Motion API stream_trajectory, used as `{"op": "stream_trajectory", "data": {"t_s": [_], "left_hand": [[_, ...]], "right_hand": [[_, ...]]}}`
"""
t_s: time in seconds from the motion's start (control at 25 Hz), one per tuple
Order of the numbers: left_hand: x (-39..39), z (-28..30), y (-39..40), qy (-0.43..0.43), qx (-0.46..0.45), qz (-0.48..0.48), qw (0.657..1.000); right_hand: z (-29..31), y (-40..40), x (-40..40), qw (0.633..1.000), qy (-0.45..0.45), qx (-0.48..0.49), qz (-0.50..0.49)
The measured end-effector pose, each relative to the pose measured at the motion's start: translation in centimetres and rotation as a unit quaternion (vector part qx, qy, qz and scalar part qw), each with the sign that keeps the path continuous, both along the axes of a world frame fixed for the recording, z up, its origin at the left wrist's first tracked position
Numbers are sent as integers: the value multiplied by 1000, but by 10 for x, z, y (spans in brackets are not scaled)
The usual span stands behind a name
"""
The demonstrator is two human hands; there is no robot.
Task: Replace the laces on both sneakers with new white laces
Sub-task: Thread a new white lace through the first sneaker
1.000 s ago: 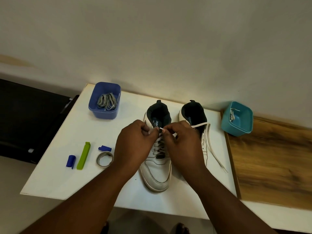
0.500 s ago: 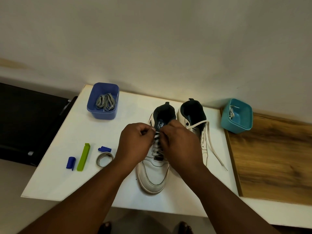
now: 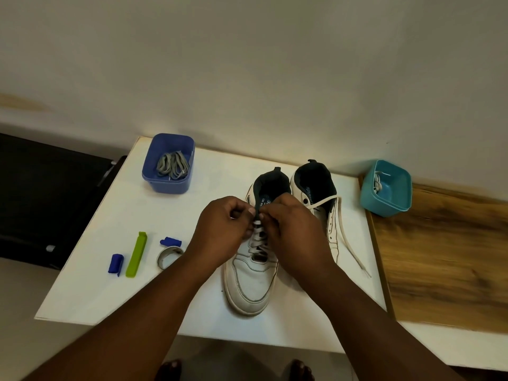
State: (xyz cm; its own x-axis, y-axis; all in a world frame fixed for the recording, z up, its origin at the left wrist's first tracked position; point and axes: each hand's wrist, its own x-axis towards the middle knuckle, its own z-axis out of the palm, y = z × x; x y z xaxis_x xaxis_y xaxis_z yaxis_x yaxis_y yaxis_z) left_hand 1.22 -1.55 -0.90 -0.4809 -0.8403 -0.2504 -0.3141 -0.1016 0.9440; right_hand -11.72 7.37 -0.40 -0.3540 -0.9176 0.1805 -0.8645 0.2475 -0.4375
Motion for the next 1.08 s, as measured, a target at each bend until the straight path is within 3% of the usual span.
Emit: {"op": "stream_trajectory", "data": {"t_s": [0.08,0.2,0.32,0.4,0.44,0.48,0.52,0.56,0.6,0.64,0.68,0.72,0.76,0.8,0.88,1.0,1.08], "left_hand": [[1,1,-1,-7,-6,-8,1000],[0,-5,1,-84,-102,-52,990],[-2,-7,-1,-94,-74,-7,993],[-4,1,-1,51,74,126,988],[-7,9,-1,165,189,186,950],[-8,17,-2,279,280,230,890],[-7,23,-5,357,321,265,836],[-5,26,-8,394,321,299,808],[0,29,-12,384,274,324,821],[5,28,-18,320,174,327,872],[11,26,-20,209,28,281,936],[15,23,-17,83,-121,175,974],[15,16,-12,-29,-228,51,972],[13,10,-4,-107,-274,-50,954],[11,4,2,-155,-286,-103,940],[19,9,-8,-179,-335,76,922],[32,11,-19,-163,-256,221,927]], "right_hand": [[1,1,-2,1000,-28,7,10],[3,3,-4,998,-63,2,18],[5,5,-8,999,-18,37,2],[6,7,-8,998,15,57,-18],[6,7,-8,998,13,55,-24],[6,8,-7,998,9,53,-29],[6,8,-7,998,6,51,-35],[7,7,-8,998,6,50,-39],[7,7,-9,998,3,50,-41],[8,7,-10,998,-3,51,-42],[8,8,-11,998,-9,51,-43],[8,8,-12,998,-12,52,-45],[8,8,-12,997,-17,50,-48],[8,8,-13,997,-26,48,-54],[7,8,-14,995,-63,42,-66],[7,11,-19,991,-102,37,-78],[6,11,-21,990,-111,34,-80]]}}
